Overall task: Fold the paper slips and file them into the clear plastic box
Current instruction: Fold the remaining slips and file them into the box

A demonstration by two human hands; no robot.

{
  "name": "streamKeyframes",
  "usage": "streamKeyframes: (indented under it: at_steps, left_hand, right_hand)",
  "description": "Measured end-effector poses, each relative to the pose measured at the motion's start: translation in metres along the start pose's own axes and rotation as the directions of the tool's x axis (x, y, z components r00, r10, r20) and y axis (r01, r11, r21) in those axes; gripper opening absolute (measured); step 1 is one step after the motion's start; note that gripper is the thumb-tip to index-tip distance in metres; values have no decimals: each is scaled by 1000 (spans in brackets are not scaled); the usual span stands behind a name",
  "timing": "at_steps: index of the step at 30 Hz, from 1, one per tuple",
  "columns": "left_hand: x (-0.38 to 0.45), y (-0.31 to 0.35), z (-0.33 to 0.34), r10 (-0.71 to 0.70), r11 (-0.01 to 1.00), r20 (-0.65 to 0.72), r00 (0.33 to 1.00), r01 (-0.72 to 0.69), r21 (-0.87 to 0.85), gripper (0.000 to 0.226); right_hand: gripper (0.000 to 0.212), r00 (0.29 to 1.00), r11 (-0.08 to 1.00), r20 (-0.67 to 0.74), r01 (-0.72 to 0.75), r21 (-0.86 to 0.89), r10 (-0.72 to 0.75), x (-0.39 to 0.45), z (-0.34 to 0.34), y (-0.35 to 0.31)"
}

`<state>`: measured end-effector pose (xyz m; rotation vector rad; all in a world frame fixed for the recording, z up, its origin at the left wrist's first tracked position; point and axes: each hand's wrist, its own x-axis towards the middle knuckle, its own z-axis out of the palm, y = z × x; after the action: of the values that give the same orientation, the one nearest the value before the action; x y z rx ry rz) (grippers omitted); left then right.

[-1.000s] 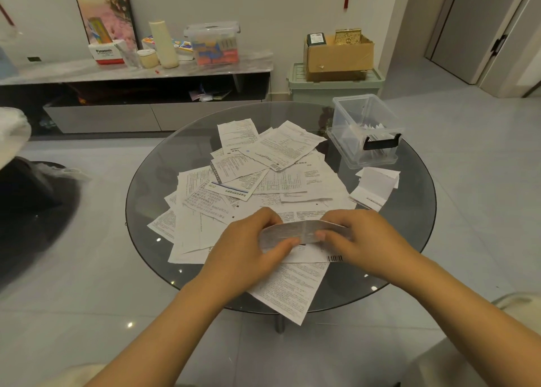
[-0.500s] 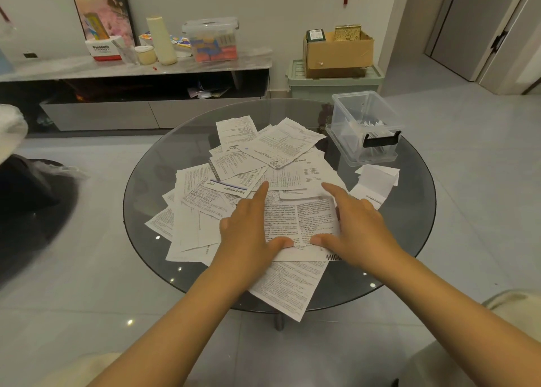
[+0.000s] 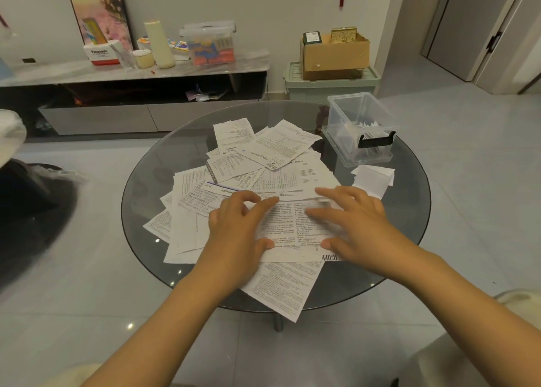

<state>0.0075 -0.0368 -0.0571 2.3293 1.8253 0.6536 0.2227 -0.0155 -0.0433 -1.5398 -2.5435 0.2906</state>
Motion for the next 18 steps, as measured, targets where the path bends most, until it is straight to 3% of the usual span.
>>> streamKeyframes:
  at_steps: [3,5,7,11,15,18]
  left_hand:
    - [-1,-3,4,71,997,2,997,-71,31,47]
    - [-3,-2,9,130,990,18,991,-131,52,41]
    - [-3,3,10,173,984,35,984,-174,29,31]
    - [-5,13,9,185,978,120,975,-171,-116,37]
    - [-5,19,10,195,977,150,969,-179,-115,42]
    - [-3,19,10,141,979,117,983,-121,-161,31]
  right_hand:
    - [53,995,999,96,39,-1,-38,-2,0,-1]
    - [51,993,996,87,83,-21,-81,-5,-3,-3]
    - [43,990,988,35,138,-67,-136,-8,-5,-4]
    - [29,975,956,-60,198,-217,-215,-6,4,-8]
    - [27,976,974,-153,126,-189,-156,-1,9,-8]
    - [18,960,985,-226,150,-83,-165,-5,9,-14]
